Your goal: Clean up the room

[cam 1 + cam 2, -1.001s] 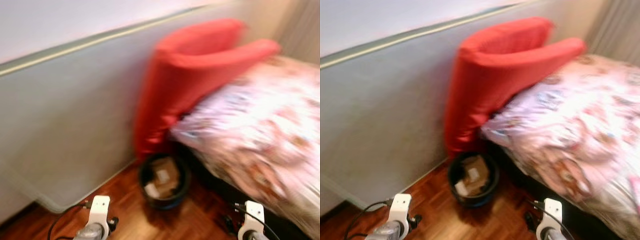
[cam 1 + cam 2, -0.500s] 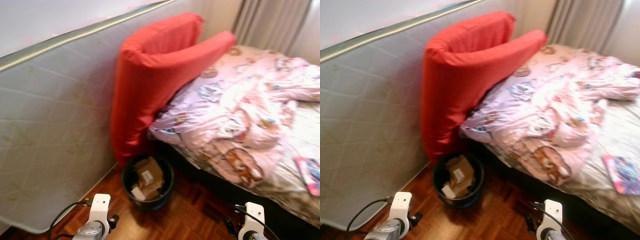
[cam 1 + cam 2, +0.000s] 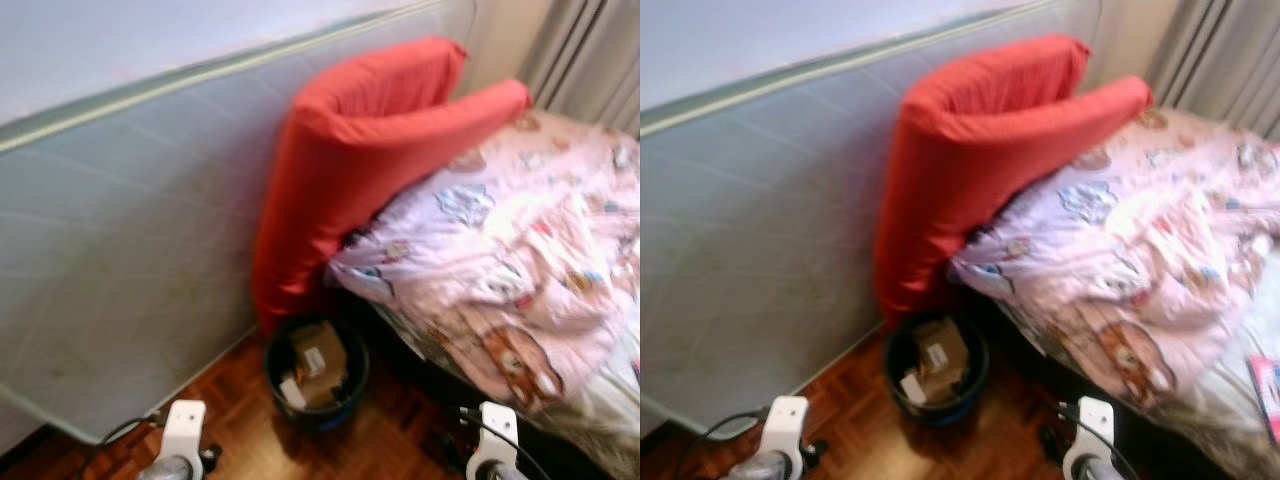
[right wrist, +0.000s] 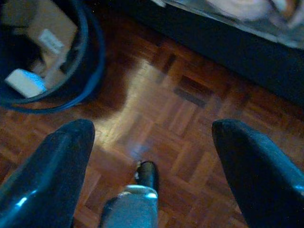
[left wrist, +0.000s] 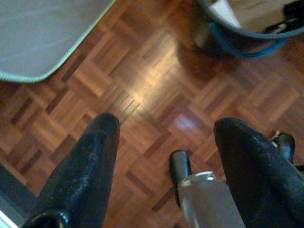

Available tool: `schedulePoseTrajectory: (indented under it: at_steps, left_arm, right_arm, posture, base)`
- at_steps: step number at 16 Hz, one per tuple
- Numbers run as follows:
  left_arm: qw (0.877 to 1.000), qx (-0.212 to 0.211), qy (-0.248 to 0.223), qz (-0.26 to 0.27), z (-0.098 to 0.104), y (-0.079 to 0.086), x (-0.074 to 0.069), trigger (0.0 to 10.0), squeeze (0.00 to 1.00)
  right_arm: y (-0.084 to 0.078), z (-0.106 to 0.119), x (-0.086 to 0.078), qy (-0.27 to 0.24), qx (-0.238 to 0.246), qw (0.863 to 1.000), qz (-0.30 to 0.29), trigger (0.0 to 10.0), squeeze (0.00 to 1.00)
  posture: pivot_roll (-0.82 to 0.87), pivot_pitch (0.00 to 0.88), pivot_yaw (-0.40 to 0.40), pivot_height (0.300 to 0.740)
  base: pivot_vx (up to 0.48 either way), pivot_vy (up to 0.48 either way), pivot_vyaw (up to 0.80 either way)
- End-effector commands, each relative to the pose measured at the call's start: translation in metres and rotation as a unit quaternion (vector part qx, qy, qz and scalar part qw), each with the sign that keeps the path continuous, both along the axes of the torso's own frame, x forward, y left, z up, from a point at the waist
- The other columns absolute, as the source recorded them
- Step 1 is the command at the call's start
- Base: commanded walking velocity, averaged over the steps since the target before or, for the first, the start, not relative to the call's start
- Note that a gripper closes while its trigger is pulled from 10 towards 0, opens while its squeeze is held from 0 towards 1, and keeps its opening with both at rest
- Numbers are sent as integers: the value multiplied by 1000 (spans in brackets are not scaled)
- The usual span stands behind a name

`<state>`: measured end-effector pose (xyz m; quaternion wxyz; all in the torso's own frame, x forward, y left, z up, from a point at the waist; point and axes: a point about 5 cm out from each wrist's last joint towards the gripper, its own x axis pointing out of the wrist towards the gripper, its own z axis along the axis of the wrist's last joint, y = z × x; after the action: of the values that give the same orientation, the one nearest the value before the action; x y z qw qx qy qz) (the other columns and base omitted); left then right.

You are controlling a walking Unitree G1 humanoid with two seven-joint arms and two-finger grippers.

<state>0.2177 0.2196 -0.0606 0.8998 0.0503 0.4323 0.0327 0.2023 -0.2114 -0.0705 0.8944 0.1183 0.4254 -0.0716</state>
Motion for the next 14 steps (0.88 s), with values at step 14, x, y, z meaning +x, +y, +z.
schedulePoseTrajectory:
  at_steps: [14]
  left_arm:
    - [1000, -13, 6, -13, -4, -13, -3, 10000, 0]
  right_arm:
    - [-11, -4, -11, 17, -17, 1000, -10, 10000, 0]
  posture:
    - [71, 19, -6, 740]
  base:
    - [0, -352, -193]
